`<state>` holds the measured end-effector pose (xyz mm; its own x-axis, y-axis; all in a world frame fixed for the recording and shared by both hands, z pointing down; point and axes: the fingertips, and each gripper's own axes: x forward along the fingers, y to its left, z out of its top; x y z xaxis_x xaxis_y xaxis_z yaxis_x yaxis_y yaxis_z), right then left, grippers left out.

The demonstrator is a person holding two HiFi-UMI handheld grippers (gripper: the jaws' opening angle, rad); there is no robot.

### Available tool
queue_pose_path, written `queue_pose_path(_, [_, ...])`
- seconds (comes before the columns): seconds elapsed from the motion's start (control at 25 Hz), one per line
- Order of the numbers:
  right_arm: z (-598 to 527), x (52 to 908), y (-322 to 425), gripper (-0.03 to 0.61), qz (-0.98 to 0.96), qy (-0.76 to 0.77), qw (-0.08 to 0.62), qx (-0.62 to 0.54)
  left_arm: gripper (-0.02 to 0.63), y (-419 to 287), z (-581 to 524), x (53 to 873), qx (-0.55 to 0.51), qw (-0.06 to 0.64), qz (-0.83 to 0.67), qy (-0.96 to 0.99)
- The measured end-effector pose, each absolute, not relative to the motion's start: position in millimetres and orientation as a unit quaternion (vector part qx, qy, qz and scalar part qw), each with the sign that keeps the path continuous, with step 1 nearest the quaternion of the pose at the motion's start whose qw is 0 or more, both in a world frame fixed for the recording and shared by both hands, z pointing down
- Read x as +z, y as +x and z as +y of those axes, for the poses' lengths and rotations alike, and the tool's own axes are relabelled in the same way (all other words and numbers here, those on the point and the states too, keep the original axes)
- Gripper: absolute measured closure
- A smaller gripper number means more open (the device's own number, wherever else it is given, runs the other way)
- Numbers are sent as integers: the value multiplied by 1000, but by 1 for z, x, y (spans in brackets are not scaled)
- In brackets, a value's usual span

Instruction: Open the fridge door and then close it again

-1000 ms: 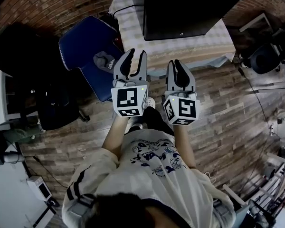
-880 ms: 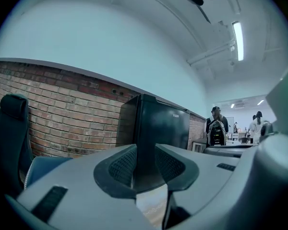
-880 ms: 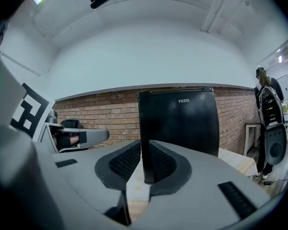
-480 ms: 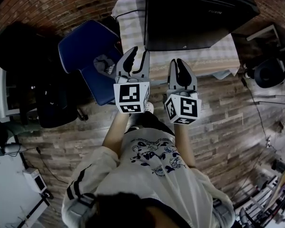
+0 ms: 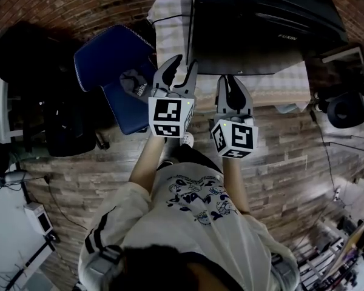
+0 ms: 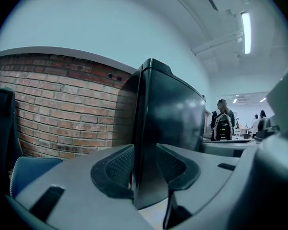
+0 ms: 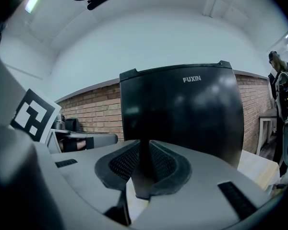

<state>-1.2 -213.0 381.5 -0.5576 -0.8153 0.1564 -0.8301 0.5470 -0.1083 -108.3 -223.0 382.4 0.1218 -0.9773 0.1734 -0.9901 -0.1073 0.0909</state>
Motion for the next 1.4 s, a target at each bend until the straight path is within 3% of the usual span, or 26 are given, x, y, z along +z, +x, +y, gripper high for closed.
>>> queue_pose_path(0.52, [-243,403,-9,509,-886,449,56,100,419,-100,-263,402,39,93,-613,784])
queue_pose_path(1.4, [-254,420,-13,509,-889,439,73,110,396,-96,-279,404,52,60,-508,858])
